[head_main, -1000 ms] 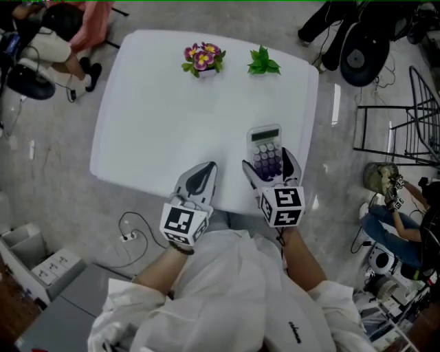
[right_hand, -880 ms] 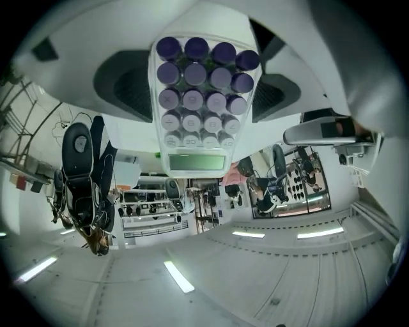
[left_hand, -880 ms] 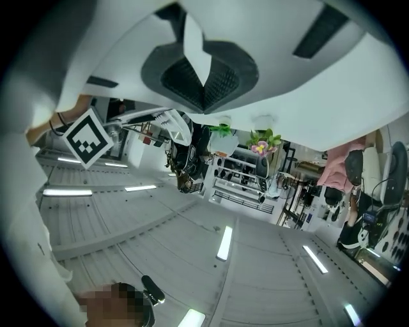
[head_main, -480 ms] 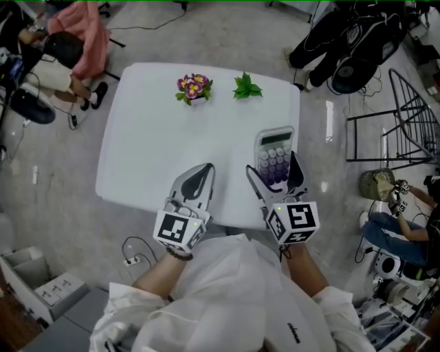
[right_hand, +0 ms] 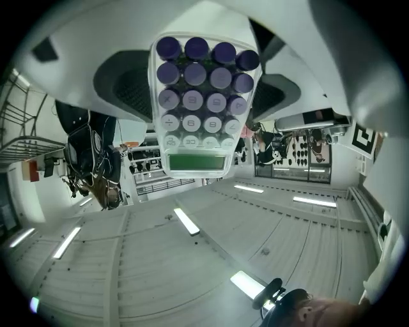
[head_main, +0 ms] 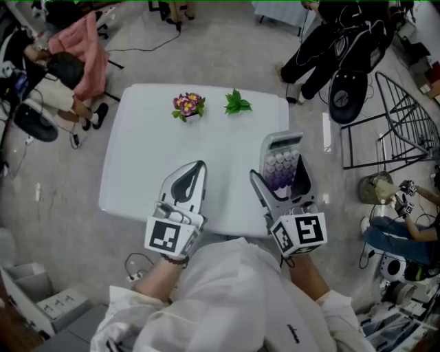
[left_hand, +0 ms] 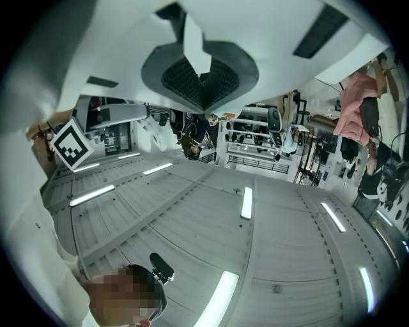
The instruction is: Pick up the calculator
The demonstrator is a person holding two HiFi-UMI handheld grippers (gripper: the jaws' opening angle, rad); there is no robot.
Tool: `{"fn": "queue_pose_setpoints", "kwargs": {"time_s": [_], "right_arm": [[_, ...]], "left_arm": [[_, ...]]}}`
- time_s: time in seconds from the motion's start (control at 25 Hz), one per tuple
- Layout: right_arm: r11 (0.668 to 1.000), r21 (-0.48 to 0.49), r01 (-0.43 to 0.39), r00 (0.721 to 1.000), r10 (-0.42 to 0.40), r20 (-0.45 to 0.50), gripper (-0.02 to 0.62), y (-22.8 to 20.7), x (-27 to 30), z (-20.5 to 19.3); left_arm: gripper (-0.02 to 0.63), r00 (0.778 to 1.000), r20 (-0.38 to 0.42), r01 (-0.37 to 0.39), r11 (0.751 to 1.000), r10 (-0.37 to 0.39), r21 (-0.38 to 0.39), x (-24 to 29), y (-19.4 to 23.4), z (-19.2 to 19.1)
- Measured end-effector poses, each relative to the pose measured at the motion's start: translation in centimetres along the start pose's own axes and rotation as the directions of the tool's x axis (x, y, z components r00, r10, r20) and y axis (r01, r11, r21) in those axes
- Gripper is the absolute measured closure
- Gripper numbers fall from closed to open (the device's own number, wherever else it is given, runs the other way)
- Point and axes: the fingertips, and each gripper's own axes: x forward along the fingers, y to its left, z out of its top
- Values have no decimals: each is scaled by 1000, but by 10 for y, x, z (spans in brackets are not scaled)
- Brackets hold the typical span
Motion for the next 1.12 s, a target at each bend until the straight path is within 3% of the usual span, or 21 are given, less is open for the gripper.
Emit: {"fn": "queue_pose_setpoints", "kwargs": {"time_s": [0.72,1.12], "right_arm": [[999,-36,6,978,2,209,98,-3,-60,77],[1000,-25,11,964,-4,264,98,-5,-80,90]], "left_arm": [[591,982,186,-31,996,14,86,-20,-19,81],[591,986,165,-45,995,30,86,-26,-31,86]]}}
